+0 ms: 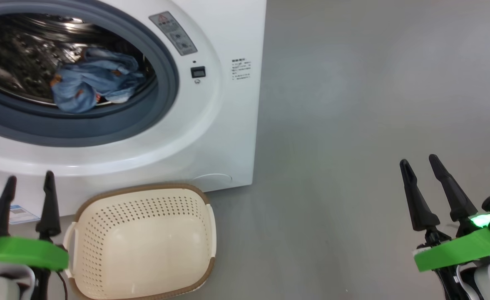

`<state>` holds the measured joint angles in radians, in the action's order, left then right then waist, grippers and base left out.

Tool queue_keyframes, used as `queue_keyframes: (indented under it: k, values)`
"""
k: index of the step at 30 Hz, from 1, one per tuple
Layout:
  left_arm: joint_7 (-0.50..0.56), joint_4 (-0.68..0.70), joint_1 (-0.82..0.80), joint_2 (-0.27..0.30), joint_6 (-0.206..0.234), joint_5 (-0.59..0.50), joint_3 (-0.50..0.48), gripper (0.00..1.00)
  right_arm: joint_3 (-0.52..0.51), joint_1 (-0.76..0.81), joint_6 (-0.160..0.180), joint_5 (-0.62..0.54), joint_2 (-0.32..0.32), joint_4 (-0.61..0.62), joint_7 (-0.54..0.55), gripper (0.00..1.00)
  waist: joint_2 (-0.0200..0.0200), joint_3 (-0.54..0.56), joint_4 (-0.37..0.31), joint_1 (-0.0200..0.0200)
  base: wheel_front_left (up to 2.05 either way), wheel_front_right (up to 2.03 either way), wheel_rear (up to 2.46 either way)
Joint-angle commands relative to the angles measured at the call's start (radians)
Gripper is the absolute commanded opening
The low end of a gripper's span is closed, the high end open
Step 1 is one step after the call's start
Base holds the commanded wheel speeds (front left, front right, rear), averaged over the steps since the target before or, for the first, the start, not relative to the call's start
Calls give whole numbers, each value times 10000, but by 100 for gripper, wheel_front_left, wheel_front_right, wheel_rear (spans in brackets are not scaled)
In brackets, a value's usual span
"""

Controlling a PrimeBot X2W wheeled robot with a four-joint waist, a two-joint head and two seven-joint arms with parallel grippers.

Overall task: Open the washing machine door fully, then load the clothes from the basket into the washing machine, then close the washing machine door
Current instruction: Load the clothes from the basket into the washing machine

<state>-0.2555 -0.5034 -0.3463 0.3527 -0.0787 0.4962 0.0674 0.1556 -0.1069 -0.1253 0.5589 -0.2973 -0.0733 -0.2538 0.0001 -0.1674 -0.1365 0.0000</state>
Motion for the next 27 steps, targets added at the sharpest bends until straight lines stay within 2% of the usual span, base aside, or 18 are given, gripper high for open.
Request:
queue_keyframes:
  k: [1, 11, 27]
  values:
    - [-62, 473, 230, 244, -27, -326, -496, 100, 55, 222, -54, 94, -313, 182, -80, 100, -1, 239, 201, 0, 0, 0, 0]
    - [-62, 1562, 1651, -459, 13, -1117, -1141, 100, -81, 598, -54, 202, -515, 149, -80, 100, -1, 672, 423, 0, 0, 0, 0]
    - [-62, 3051, 3334, -1278, 90, -1662, -1983, 100, -433, 1167, -54, 229, -550, 209, -80, 100, -1, 999, 603, 0, 0, 0, 0]
